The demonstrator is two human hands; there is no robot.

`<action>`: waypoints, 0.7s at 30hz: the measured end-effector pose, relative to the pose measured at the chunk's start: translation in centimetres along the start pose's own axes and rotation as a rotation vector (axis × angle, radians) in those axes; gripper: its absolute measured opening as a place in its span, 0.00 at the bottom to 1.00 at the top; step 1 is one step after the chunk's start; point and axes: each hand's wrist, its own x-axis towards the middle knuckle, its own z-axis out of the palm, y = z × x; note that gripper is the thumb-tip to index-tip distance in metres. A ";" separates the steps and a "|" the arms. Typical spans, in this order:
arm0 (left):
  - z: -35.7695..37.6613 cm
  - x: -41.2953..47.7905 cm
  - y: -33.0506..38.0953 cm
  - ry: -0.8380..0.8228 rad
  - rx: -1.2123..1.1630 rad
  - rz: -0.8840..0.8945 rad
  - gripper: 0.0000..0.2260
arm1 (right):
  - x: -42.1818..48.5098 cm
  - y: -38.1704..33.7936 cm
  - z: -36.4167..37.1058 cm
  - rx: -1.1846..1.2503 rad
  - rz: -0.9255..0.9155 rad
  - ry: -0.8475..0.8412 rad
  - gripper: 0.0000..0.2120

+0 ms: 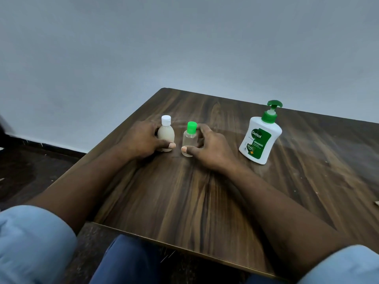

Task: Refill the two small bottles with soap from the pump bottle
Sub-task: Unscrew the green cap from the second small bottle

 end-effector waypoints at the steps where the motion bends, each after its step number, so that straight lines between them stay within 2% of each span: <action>1: 0.1 -0.1 -0.1 0.002 0.002 -0.007 0.20 | 0.0 0.0 0.3 -0.014 0.001 0.010 0.31; 5: 1.1 -0.4 0.0 0.034 -0.037 -0.045 0.18 | -0.5 0.8 -0.2 -0.079 0.041 0.032 0.24; 13: 2.4 0.9 1.4 -0.012 -0.149 -0.020 0.14 | -1.7 3.8 -2.6 -0.018 0.098 0.063 0.21; 21: 3.0 1.2 1.4 0.005 -0.168 -0.026 0.17 | -2.0 4.2 -2.4 0.024 0.093 0.081 0.19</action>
